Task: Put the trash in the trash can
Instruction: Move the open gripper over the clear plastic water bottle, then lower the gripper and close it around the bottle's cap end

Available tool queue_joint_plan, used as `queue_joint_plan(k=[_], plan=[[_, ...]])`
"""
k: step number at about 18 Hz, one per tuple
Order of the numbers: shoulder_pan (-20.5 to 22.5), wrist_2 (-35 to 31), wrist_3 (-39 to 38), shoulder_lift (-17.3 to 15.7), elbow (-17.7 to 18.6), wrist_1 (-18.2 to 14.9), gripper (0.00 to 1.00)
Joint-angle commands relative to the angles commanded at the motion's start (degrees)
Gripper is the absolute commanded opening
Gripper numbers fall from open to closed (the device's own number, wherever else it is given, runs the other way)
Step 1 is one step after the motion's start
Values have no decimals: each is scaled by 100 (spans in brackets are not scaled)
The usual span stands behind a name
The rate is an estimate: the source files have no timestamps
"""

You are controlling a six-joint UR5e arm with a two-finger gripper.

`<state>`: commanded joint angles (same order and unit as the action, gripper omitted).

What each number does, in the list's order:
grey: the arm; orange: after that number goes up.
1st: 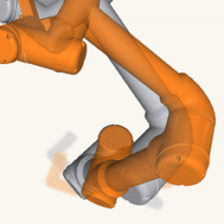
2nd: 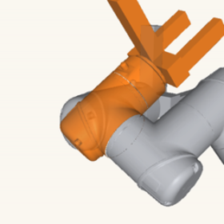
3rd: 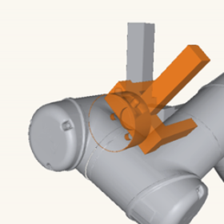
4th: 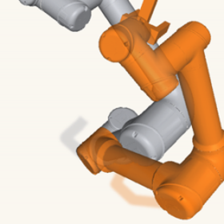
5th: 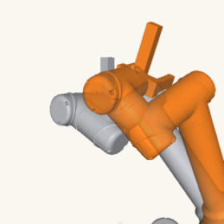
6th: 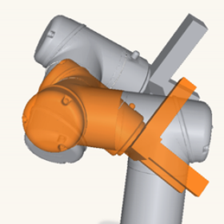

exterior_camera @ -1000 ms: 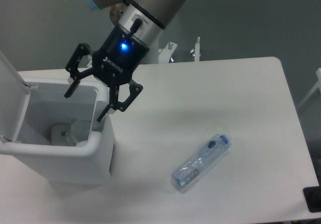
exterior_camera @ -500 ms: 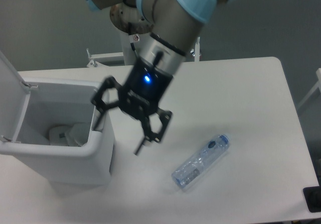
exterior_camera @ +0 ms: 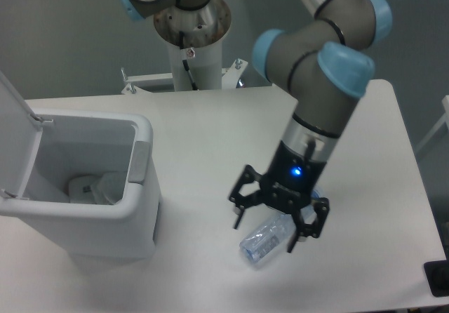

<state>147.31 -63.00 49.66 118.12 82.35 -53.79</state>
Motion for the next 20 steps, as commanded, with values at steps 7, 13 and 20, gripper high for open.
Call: queue_joint_plan(k=[7, 13, 20], plan=[[-509, -1282, 201, 273, 158, 9, 100], [-782, -1882, 588, 510, 114, 79, 100], [-984, -2154, 888, 695, 150, 79, 100]])
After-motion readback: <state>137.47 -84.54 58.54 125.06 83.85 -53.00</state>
